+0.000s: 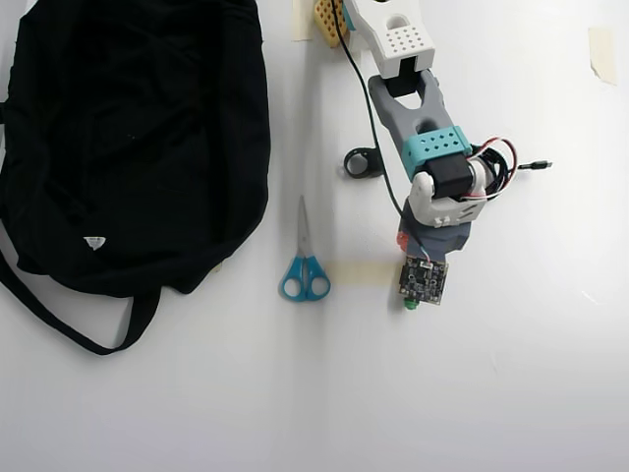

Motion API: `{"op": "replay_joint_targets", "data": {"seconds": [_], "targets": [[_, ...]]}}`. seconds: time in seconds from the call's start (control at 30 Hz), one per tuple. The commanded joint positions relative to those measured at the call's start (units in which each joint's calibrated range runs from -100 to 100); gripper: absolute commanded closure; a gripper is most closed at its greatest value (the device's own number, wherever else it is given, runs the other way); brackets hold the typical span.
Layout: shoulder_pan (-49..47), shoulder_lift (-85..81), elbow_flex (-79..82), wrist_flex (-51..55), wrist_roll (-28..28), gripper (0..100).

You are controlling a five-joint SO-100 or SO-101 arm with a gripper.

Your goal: Put the green marker into the black bag

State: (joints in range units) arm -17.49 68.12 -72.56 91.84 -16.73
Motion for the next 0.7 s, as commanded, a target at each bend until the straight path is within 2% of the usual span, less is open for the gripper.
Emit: {"op": "replay_joint_targets", "data": {"seconds": [0.0, 0.67], "targets": [[-0.61, -1.73, -2.73, 2.30, 0.68, 98], [-0.16, -1.81, -7.49, 7.30, 4.82, 98]]}}
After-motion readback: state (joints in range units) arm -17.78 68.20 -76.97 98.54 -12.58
